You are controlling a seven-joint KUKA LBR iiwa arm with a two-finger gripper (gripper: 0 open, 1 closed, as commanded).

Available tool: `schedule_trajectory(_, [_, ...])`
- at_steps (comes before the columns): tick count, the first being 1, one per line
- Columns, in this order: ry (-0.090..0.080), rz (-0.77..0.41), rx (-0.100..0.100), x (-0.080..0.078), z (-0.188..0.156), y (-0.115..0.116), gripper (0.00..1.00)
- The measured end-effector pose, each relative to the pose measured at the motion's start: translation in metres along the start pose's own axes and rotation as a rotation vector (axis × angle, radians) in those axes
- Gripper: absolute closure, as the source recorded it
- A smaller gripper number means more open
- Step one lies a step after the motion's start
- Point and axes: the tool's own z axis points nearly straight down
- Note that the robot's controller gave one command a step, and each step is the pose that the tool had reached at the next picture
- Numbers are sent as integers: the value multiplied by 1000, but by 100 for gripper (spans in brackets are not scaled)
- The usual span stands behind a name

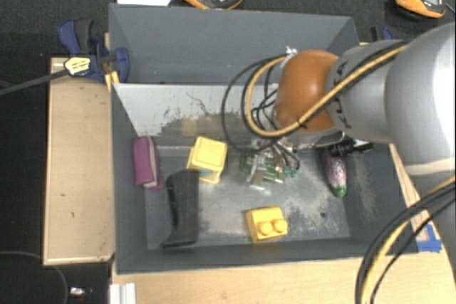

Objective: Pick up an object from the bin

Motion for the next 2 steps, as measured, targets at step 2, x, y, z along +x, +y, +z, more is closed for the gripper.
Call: schedule_trajectory(2, [8, -2, 1, 2, -80, 0, 100])
